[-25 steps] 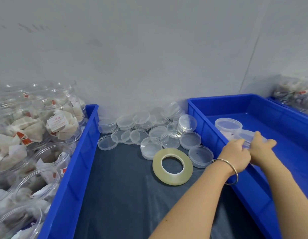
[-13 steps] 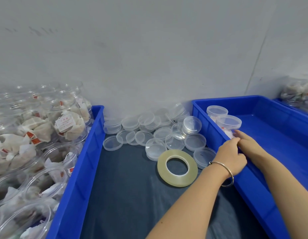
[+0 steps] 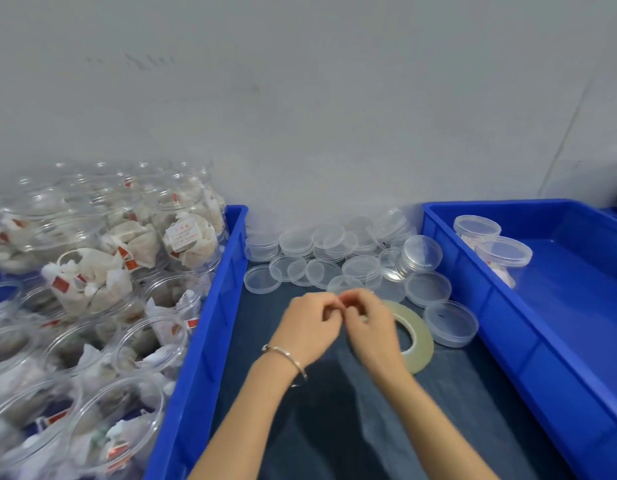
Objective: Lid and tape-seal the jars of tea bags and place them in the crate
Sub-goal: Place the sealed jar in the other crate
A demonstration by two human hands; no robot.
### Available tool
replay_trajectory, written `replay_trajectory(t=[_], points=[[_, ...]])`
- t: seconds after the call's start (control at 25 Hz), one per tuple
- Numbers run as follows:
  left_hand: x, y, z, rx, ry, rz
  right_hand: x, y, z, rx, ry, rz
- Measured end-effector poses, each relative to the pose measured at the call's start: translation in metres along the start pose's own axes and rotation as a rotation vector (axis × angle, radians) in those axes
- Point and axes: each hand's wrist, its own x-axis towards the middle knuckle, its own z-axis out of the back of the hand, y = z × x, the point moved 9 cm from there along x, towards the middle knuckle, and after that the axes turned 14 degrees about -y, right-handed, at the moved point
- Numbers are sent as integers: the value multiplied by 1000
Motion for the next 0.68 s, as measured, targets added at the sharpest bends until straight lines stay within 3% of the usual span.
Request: replay_trajectory(t=[0.2, 0.4, 0.48, 0.6, 0.68], points=[[-2, 28, 116, 59, -430, 69, -49, 29, -105, 79, 323, -33], [5, 48, 235, 99, -1068, 61, -62, 73, -140, 125, 407, 19], [13, 64, 235, 154, -1030, 90, -59, 77, -140, 126, 394, 20], [50, 89, 190, 170, -675, 151, -59, 69, -136, 108, 388, 8], [66, 99, 172, 182, -568, 166, -61, 59, -132, 91, 386, -8]])
